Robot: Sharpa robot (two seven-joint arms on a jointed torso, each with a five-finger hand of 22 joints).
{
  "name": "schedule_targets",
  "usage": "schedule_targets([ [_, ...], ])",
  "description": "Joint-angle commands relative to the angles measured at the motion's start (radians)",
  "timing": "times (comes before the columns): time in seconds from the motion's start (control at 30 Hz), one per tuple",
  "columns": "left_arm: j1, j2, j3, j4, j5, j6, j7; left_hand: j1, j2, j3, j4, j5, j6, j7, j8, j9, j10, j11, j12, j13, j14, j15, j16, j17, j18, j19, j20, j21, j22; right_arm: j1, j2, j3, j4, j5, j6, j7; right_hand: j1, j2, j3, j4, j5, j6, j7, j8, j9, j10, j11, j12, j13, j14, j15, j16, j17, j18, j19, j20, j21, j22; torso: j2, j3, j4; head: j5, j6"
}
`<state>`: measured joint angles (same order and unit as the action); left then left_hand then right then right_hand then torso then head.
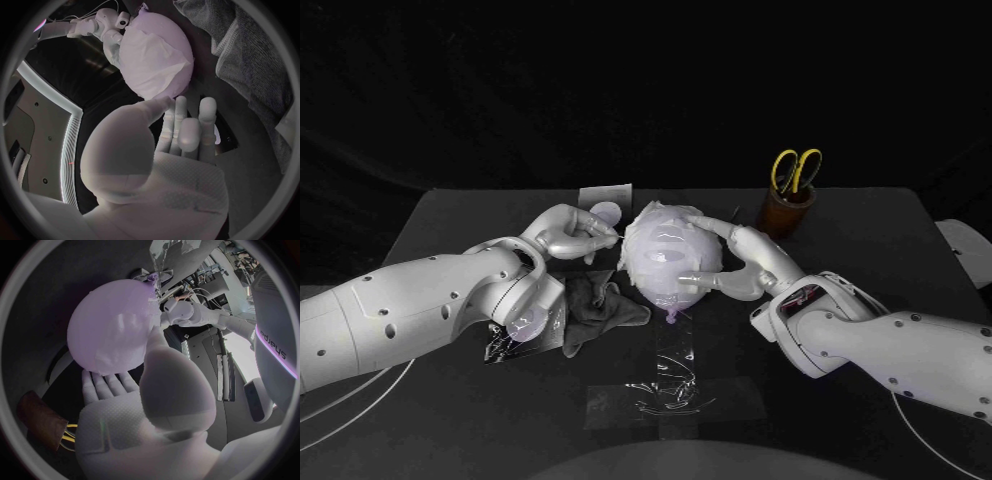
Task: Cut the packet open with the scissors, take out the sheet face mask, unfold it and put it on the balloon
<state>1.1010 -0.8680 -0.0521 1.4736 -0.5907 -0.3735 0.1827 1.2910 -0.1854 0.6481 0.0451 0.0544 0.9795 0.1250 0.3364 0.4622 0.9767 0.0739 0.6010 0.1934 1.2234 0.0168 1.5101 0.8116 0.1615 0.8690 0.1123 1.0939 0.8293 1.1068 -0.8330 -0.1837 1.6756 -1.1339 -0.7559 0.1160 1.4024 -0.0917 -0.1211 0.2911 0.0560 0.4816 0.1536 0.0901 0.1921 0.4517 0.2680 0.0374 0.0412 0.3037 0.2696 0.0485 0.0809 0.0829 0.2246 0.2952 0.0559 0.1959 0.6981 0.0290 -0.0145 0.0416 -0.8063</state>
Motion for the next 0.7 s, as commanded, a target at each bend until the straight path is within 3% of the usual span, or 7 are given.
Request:
schedule_targets([
  [0.03, 0.001, 0.002, 0.001, 0.004, -0.014, 0.059, -0.014, -0.023, -0.025, -0.032, 0.005, -0.006, -0.021, 0.005, -0.022, -0.012, -0.018, 0.01, -0.012, -0.005, -0.019, 0.008, -0.005, -0.022, 0.015, -0.013, 0.007, -0.013, -0.009, -0.007, 0.002, -0.006, -0.002, -0.001, 0.049, -0.016, -0.002, 0.01, 0.006, 0.002, -0.003, 0.004, 0.145, 0.006, 0.002, -0.001, 0.005, 0.005, 0.002, -0.002, -0.001, -0.003, -0.001, 0.005, 0.006, -0.002, 0.005, 0.002, 0.0, 0.0003, -0.0007, 0.001, 0.0],
  [0.07, 0.001, 0.003, 0.001, 0.004, -0.015, 0.064, -0.016, -0.023, -0.026, -0.032, 0.005, -0.006, -0.021, 0.005, -0.022, -0.012, -0.018, 0.01, -0.012, -0.006, -0.019, 0.008, -0.005, -0.023, 0.015, -0.013, 0.007, -0.013, -0.01, -0.007, 0.002, -0.006, -0.002, -0.001, 0.05, -0.016, -0.002, 0.01, 0.006, 0.002, -0.003, 0.004, 0.145, 0.006, 0.002, -0.001, 0.005, 0.005, 0.002, -0.002, -0.001, -0.003, -0.001, 0.005, 0.006, -0.002, 0.005, 0.002, 0.0, 0.0003, -0.0008, 0.001, 0.0],
  [0.1, 0.001, 0.003, 0.001, 0.004, -0.017, 0.07, -0.019, -0.035, -0.043, -0.058, 0.012, -0.005, -0.035, 0.012, -0.037, -0.02, -0.03, 0.018, -0.021, -0.01, -0.034, 0.015, -0.008, -0.04, 0.015, -0.018, 0.014, -0.022, -0.014, -0.007, 0.002, -0.006, -0.002, -0.001, 0.05, -0.016, -0.002, 0.01, 0.006, 0.002, -0.003, 0.004, 0.145, 0.006, 0.002, -0.001, 0.005, 0.005, 0.002, -0.002, -0.001, -0.003, -0.001, 0.005, 0.006, -0.002, 0.005, 0.002, 0.0, 0.0003, -0.001, 0.001, 0.0],
  [0.3, 0.001, 0.005, 0.001, 0.004, -0.02, 0.087, -0.025, -0.04, -0.059, -0.087, 0.017, -0.005, -0.043, 0.017, -0.052, -0.03, -0.039, 0.024, -0.03, -0.014, -0.045, 0.022, -0.007, -0.051, 0.016, -0.022, 0.022, -0.031, -0.019, -0.007, 0.003, -0.006, -0.002, -0.001, 0.05, -0.016, -0.002, 0.01, 0.006, 0.002, -0.003, 0.004, 0.145, 0.006, 0.002, -0.001, 0.005, 0.005, 0.002, -0.002, -0.001, -0.003, -0.001, 0.005, 0.006, -0.002, 0.005, 0.002, 0.0, 0.0006, -0.0005, 0.001, -0.001],
  [0.7, 0.001, 0.009, 0.001, 0.001, -0.021, 0.104, -0.031, -0.032, -0.063, -0.125, 0.027, -0.005, -0.051, 0.027, -0.076, -0.047, -0.05, 0.03, -0.039, -0.02, -0.059, 0.028, -0.003, -0.061, 0.02, -0.022, 0.032, -0.043, -0.025, -0.007, 0.004, -0.006, -0.002, -0.001, 0.05, -0.016, -0.002, 0.01, 0.006, 0.002, -0.003, 0.004, 0.145, 0.006, 0.002, -0.001, 0.005, 0.005, 0.002, -0.002, -0.001, -0.003, -0.001, 0.005, 0.006, -0.002, 0.005, 0.002, 0.0, 0.0, -0.0004, 0.0, -0.003],
])
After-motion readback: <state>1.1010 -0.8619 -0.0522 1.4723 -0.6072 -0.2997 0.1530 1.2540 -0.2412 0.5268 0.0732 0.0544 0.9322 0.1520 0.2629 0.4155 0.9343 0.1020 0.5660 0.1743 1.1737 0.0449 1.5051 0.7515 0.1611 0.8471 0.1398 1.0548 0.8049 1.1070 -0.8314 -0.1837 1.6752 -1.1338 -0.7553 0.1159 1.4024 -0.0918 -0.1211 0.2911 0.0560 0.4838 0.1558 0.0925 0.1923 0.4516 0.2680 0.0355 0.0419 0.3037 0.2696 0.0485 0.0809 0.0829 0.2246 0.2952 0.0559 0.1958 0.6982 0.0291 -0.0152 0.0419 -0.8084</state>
